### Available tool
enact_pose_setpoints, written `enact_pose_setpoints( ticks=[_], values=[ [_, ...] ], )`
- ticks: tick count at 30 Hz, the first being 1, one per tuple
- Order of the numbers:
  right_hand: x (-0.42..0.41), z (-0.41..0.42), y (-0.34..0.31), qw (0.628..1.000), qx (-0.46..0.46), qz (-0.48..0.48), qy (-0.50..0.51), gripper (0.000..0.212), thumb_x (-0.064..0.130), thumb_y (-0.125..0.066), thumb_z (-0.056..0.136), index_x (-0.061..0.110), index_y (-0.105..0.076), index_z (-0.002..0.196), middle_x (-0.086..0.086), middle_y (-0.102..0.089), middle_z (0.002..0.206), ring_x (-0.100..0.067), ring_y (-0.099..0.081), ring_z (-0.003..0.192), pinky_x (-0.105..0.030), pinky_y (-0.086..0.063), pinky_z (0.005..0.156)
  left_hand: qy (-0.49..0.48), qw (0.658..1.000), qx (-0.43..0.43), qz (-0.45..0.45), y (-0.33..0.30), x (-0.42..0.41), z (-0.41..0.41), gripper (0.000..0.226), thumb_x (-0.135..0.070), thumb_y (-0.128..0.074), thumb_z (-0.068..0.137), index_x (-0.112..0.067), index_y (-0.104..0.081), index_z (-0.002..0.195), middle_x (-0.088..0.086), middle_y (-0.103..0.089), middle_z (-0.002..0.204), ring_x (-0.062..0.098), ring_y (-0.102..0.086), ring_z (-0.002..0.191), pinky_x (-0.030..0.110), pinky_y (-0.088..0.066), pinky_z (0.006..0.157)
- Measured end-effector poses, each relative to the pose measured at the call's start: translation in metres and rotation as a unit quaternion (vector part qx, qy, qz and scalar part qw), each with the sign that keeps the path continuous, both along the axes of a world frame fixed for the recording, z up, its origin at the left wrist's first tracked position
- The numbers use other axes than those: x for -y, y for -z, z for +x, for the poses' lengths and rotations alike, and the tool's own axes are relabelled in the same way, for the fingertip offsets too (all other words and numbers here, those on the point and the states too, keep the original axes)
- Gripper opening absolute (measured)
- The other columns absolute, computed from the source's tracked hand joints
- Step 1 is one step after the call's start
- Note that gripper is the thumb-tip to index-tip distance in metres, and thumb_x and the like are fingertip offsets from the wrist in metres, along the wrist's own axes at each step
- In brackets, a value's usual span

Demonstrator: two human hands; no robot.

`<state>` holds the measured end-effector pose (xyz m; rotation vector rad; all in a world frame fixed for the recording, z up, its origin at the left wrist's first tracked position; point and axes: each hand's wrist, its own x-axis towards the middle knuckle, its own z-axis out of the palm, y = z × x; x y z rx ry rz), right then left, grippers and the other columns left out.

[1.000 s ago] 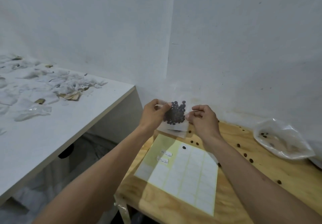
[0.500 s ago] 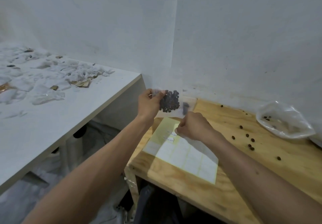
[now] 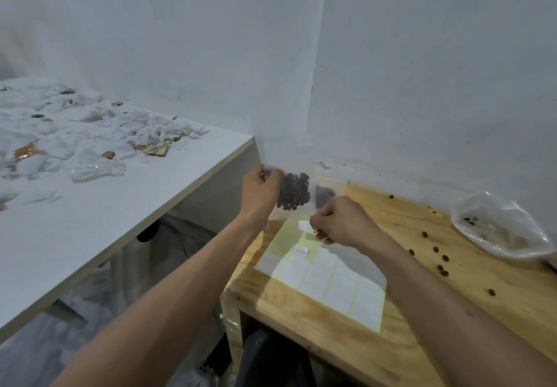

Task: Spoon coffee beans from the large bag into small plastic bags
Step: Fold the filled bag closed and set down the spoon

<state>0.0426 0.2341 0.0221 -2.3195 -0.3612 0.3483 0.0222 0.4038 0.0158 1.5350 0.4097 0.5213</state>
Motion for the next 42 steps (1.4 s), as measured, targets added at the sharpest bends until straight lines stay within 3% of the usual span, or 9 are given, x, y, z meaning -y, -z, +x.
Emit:
enact_pose_setpoints(
  ticks=[7, 11, 16, 19, 25, 28, 31, 36, 42],
  values=[
    [0.022, 0.023, -0.049, 0.980, 0.121, 0.154, 0.025, 0.003, 0.017, -0.080, 0.084, 0.018, -0.078, 0.085, 0.002, -0.077, 0.076, -0.014, -0.074, 0.072, -0.030, -0.061, 0.070, 0.078, 0.996, 0.002, -0.049, -0.011, 0.022, 0.013, 0.023, -0.011, -0.054, 0.094, -0.020, -0.066, 0.111, 0.006, -0.076, 0.101, 0.015, -0.071, 0.085, 0.025, -0.057, 0.065],
    [0.033, 0.036, -0.060, 0.971, 0.165, 0.167, 0.049, 0.006, 0.022, -0.078, 0.088, 0.017, -0.079, 0.092, 0.005, -0.076, 0.081, -0.009, -0.073, 0.072, -0.020, -0.058, 0.067, 0.112, 0.992, 0.020, -0.056, -0.023, 0.048, 0.020, 0.019, -0.009, -0.057, 0.094, -0.011, -0.067, 0.110, -0.002, -0.077, 0.080, -0.002, -0.070, 0.067, 0.015, -0.051, 0.054],
    [0.050, 0.046, -0.059, 0.962, 0.199, 0.167, 0.086, 0.007, 0.024, -0.078, 0.088, 0.019, -0.080, 0.091, 0.008, -0.076, 0.077, -0.009, -0.072, 0.071, -0.032, -0.062, 0.077, 0.139, 0.989, 0.034, -0.050, -0.028, 0.075, 0.030, 0.017, -0.023, -0.056, 0.100, -0.008, -0.065, 0.099, -0.011, -0.073, 0.068, -0.003, -0.066, 0.066, 0.032, -0.048, 0.075],
    [0.058, 0.049, -0.060, 0.959, 0.210, 0.162, 0.099, 0.007, 0.024, -0.078, 0.088, 0.019, -0.081, 0.091, 0.009, -0.075, 0.076, -0.008, -0.071, 0.069, -0.035, -0.063, 0.077, 0.138, 0.989, 0.026, -0.056, -0.033, 0.086, 0.036, 0.025, -0.030, -0.059, 0.097, -0.007, -0.068, 0.101, -0.010, -0.075, 0.073, 0.010, -0.067, 0.085, 0.042, -0.048, 0.095],
    [0.072, 0.054, -0.064, 0.957, 0.238, 0.123, 0.114, 0.008, 0.028, -0.076, 0.089, 0.023, -0.080, 0.092, 0.013, -0.074, 0.083, -0.003, -0.068, 0.079, -0.033, -0.060, 0.081, 0.146, 0.988, 0.044, -0.025, -0.033, 0.102, 0.045, 0.019, -0.028, -0.070, 0.093, -0.010, -0.075, 0.095, -0.003, -0.078, 0.085, 0.006, -0.073, 0.085, 0.030, -0.049, 0.085],
    [0.078, 0.056, -0.061, 0.948, 0.253, 0.092, 0.173, 0.033, 0.042, -0.079, 0.083, 0.023, -0.068, 0.109, 0.011, -0.066, 0.101, -0.007, -0.063, 0.093, -0.031, -0.055, 0.083, 0.144, 0.988, 0.043, -0.021, -0.035, 0.109, 0.052, 0.018, -0.026, -0.070, 0.093, -0.010, -0.076, 0.093, -0.002, -0.079, 0.087, 0.006, -0.073, 0.088, 0.027, -0.048, 0.085],
    [0.090, 0.061, -0.060, 0.950, 0.135, 0.186, 0.212, 0.067, 0.051, -0.083, 0.077, 0.018, -0.054, 0.126, 0.005, -0.058, 0.116, -0.014, -0.059, 0.105, -0.029, -0.049, 0.086, 0.151, 0.988, 0.037, -0.014, -0.039, 0.115, 0.055, 0.020, -0.028, -0.069, 0.094, -0.010, -0.077, 0.092, -0.001, -0.078, 0.083, 0.005, -0.071, 0.080, 0.027, -0.048, 0.079],
    [0.110, 0.068, -0.051, 0.937, 0.069, 0.297, 0.168, 0.023, 0.036, -0.081, 0.083, 0.018, -0.075, 0.070, 0.013, -0.075, 0.076, -0.011, -0.070, 0.084, -0.026, -0.052, 0.078, 0.171, 0.985, 0.035, -0.010, -0.040, 0.132, 0.061, 0.023, -0.024, -0.071, 0.093, -0.003, -0.074, 0.084, 0.006, -0.070, 0.071, 0.017, -0.065, 0.069, 0.036, -0.053, 0.076],
    [0.136, 0.068, -0.042, 0.926, 0.093, 0.299, 0.212, 0.026, 0.039, -0.079, 0.085, 0.014, -0.078, 0.079, 0.008, -0.078, 0.089, -0.011, -0.071, 0.091, -0.035, -0.056, 0.091, 0.166, 0.985, 0.030, 0.035, -0.046, 0.165, 0.067, 0.026, -0.018, -0.069, 0.094, -0.004, -0.069, 0.071, 0.000, -0.062, 0.060, 0.009, -0.055, 0.056, 0.018, -0.049, 0.058]
  ],
)
